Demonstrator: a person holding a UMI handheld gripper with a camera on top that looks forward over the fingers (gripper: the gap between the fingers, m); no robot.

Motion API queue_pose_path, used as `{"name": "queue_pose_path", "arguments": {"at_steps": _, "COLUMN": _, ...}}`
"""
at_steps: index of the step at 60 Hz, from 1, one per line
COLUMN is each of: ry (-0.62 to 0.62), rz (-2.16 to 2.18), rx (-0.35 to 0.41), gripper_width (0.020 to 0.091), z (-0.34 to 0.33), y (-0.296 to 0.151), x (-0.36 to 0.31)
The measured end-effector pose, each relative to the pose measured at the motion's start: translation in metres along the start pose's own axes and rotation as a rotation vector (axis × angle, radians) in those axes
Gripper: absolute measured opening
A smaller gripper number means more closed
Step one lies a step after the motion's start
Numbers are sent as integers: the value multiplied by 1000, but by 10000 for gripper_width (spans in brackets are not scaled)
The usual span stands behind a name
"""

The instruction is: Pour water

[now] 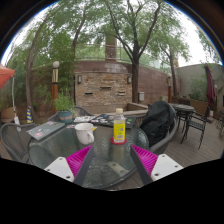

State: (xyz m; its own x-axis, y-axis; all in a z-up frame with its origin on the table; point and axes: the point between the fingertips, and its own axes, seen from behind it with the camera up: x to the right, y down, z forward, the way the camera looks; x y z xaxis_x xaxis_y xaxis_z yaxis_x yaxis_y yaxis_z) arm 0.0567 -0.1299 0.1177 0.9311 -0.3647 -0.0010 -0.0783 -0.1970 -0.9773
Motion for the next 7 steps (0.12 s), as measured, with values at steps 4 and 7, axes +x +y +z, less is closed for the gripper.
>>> {"name": "queue_pose_path", "arguments": {"at_steps": 4, "ry": 17, "rz": -20, "rx": -11, "gripper_width": 839, "z": -29, "y": 6, "x": -5}}
{"name": "queue_pose_path", "arguments": {"at_steps": 7, "ry": 27, "rz": -35, "rx": -12, "gripper_width": 841, "z": -44, "y": 7, "x": -13}}
